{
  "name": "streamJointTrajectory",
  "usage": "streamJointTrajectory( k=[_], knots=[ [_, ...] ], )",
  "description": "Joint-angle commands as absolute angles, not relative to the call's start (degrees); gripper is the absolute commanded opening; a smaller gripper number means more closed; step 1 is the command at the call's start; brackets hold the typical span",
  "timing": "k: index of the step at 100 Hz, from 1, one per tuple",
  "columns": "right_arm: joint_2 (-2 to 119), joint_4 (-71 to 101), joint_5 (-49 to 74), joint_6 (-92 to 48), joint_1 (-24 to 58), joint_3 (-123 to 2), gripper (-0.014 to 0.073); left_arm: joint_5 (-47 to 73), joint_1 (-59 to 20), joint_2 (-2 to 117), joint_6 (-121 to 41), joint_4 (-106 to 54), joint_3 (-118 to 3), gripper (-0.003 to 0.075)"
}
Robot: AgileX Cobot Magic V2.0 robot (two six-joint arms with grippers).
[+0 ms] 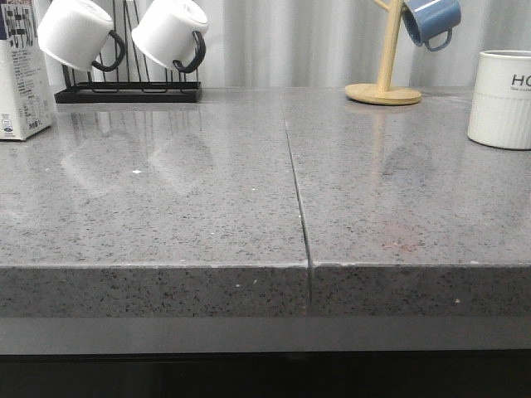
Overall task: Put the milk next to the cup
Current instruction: 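Move the right gripper to the white HOME mug and grasp its handle, then lift the mug with the right gripper and carry it toward the table center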
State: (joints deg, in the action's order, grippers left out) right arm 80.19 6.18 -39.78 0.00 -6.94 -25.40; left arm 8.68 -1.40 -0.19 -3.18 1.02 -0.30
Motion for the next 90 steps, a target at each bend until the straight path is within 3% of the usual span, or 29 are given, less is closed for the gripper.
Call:
streamJointTrajectory(
  k=[1, 69, 76, 90],
  knots=[
    [82.1, 6.1, -45.9, 0.0, -7.3, -29.0, 0.0260, 4.1, -1.2, -2.0, -3.0, 0.9, 2.3, -0.0020],
    [97.4, 6.1, -47.1, 0.0, -7.4, -44.2, 0.0253, 4.1, -1.2, -2.0, -3.0, 0.9, 2.3, -0.0020],
    [98.4, 6.1, -47.1, 0.0, -7.4, -45.4, 0.0202, 4.1, -1.2, -2.0, -3.0, 0.9, 2.3, -0.0020],
    [98.8, 6.1, -47.1, 0.0, -7.4, -45.8, -0.0001, 4.1, -1.2, -2.0, -3.0, 0.9, 2.3, -0.0020]
  ],
)
